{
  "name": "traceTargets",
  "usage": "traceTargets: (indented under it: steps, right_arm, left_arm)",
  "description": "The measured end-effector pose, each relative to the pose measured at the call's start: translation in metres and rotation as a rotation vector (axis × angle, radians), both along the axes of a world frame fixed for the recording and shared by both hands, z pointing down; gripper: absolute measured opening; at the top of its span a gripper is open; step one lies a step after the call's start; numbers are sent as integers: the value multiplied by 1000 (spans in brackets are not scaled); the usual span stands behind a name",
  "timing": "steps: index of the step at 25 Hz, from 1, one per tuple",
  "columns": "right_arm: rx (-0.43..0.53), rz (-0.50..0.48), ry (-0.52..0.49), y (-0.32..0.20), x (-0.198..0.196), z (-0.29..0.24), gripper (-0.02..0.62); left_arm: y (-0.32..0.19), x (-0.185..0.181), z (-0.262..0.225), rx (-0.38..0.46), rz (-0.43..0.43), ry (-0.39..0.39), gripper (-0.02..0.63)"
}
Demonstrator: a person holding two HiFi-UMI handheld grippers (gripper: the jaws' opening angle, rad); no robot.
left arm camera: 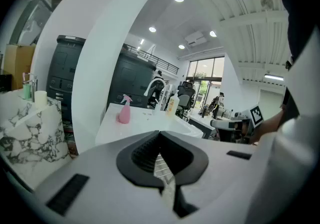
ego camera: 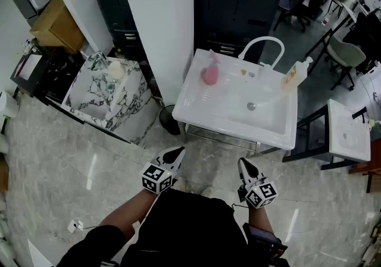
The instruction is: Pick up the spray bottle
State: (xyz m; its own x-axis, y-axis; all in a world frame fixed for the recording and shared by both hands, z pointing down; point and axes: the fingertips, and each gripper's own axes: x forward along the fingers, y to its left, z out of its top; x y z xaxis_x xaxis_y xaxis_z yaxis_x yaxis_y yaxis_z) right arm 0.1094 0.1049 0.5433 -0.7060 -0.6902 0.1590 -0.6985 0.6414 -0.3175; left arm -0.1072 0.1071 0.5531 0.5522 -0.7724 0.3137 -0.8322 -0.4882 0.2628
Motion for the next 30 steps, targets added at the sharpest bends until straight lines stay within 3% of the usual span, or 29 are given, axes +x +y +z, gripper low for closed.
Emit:
traceTargets:
  steps: [17,30]
  right_arm:
    - [-18,164,30,13,-25,5,26]
    - [-36,217,72,23,-38,9,26]
  left_arm:
    - [-6,-23,9,-13,120,47,8]
    - [1,-46,28,-55,129,57,8]
